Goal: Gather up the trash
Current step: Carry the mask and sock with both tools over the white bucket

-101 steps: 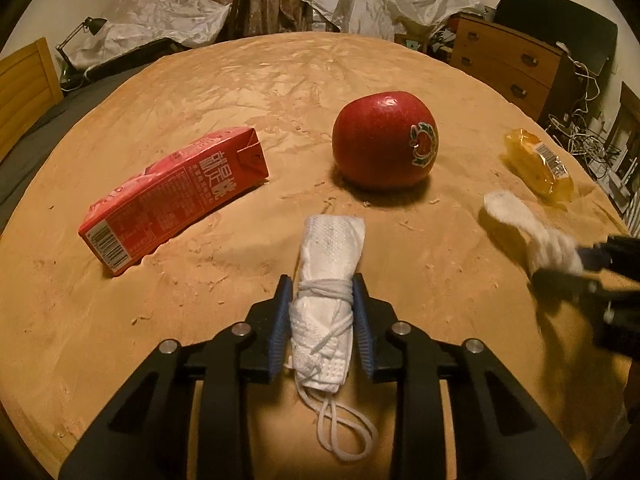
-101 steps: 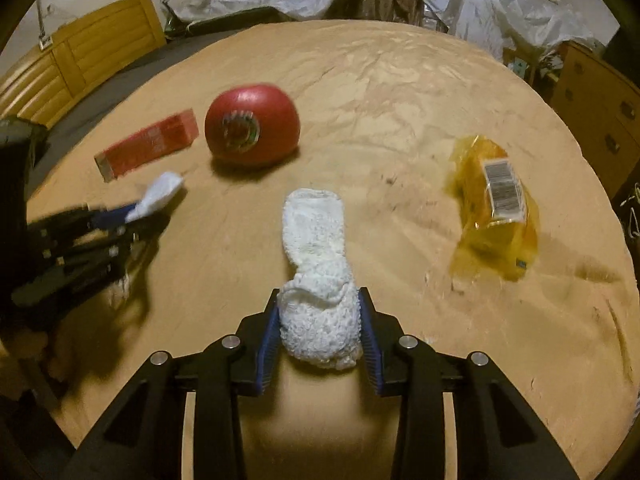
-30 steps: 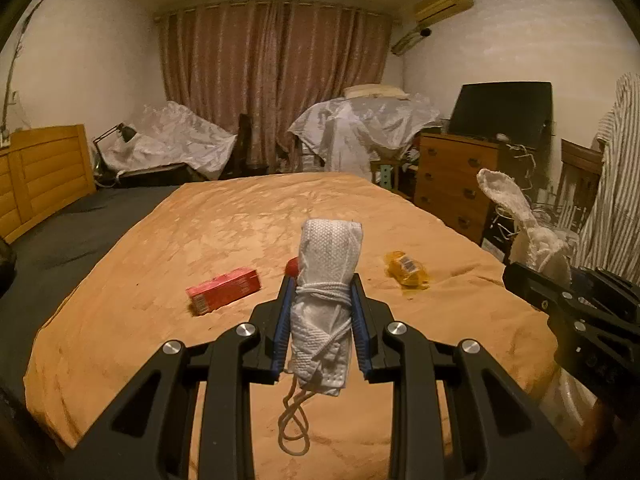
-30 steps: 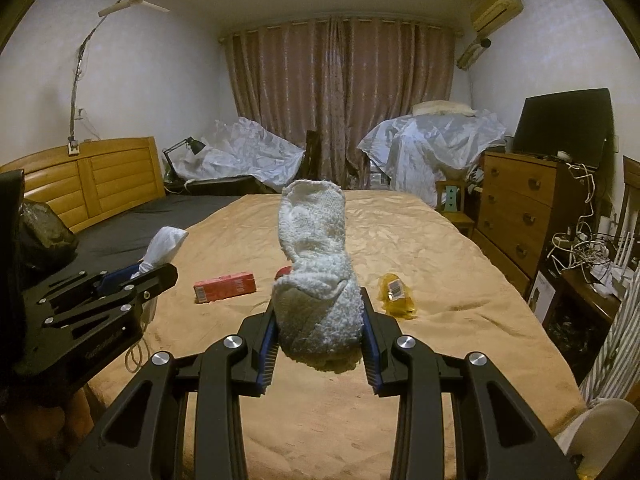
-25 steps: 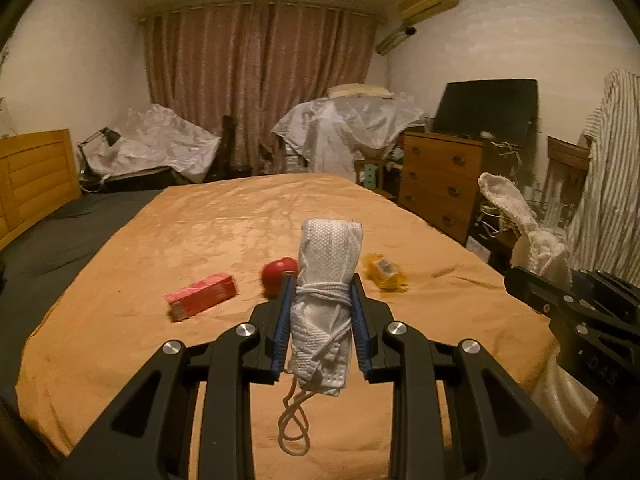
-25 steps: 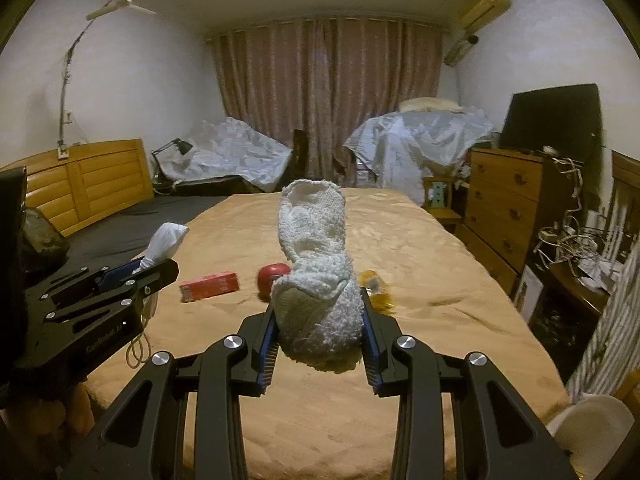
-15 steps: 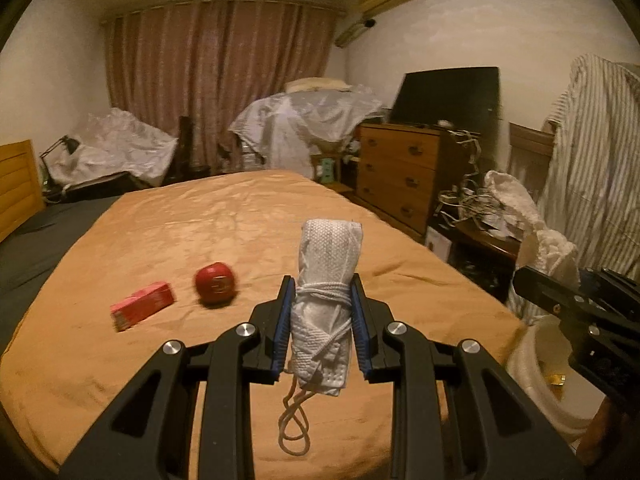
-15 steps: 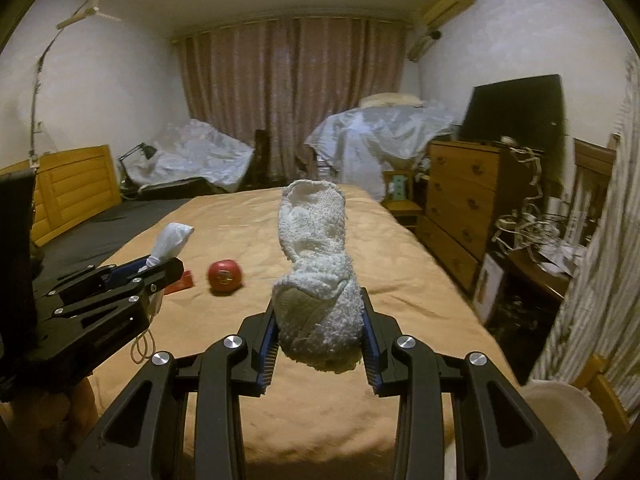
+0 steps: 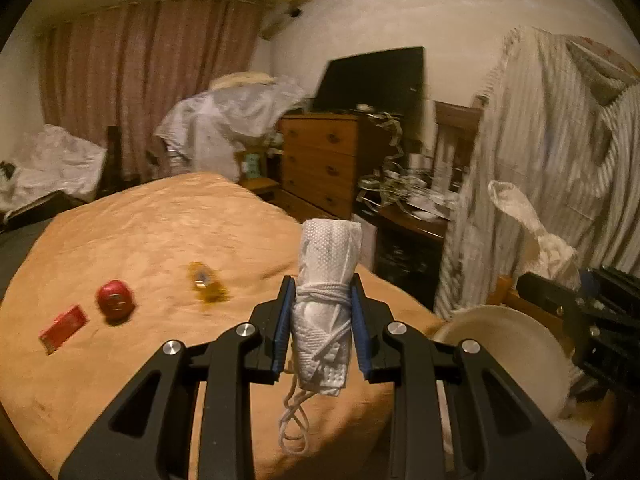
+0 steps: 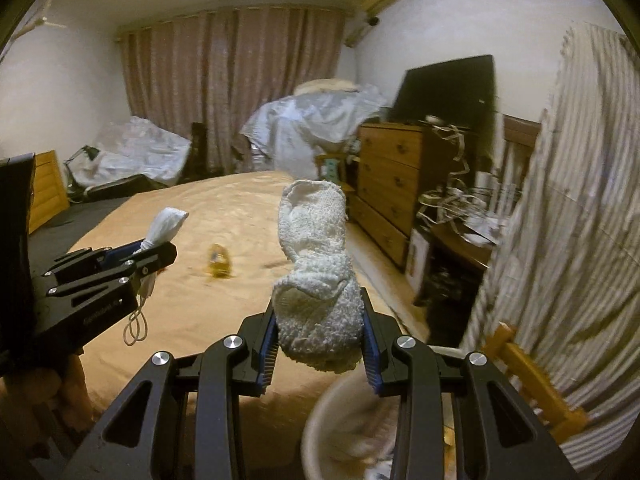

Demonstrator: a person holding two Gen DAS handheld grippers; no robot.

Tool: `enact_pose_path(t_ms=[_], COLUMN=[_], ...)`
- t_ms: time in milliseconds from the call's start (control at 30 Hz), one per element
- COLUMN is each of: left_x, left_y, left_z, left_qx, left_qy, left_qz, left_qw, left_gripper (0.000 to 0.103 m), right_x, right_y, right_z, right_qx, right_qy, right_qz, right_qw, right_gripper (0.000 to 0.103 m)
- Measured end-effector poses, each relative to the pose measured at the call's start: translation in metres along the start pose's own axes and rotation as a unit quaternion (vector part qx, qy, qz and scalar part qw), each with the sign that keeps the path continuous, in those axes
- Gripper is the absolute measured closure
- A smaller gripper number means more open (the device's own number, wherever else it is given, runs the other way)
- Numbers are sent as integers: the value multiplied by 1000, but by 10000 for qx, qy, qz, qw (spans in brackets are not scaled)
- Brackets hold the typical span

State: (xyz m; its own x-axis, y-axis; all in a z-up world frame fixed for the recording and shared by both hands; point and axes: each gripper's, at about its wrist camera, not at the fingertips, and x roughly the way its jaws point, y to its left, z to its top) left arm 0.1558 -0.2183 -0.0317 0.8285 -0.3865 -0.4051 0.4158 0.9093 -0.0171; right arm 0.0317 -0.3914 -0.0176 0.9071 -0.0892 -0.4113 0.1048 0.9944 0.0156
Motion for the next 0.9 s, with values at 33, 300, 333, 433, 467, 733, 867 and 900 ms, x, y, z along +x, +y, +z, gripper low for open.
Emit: enact_pose_path(t_ms=[33, 300, 333, 433, 467, 733, 867, 900], left_x=[3, 39, 42, 57, 60, 98, 108, 110], left_y=[-9, -78, -83, -102, -107, -140, -144, -144], left_z=[0, 2, 2, -3, -5, -21, -26, -27], left_qx=[38, 429, 460, 586, 616, 943, 987, 984], left_qy=[47, 493, 552, 827, 907, 1620, 1806, 1844], left_qz=[-97, -769, -838, -1061, -1131, -1522, -1556, -1567], left_qw=[9999, 9949, 9939, 9892, 9875, 9704, 9661, 9653], left_gripper=[77, 77, 77, 77, 77, 77, 77, 77], right_x=[-2, -5, -2, 12, 17, 69, 83, 86], right_y=[-9, -104, -114, -136, -147, -189, -189, -192], right_z=[-1, -12, -13, -13, -15, -26, -35, -37], right_qx=[48, 407, 421, 534, 590, 887, 958, 987], right_qy=[31, 591, 711, 1059, 1197, 2344, 2689, 2737], right_qz=[-33, -392, -402, -365, -347, -72, 34, 65], right_qw=[10000, 9967, 9958, 9923, 9905, 9681, 9584, 9567], right_gripper=[66, 66, 66, 66, 66, 66, 66, 66])
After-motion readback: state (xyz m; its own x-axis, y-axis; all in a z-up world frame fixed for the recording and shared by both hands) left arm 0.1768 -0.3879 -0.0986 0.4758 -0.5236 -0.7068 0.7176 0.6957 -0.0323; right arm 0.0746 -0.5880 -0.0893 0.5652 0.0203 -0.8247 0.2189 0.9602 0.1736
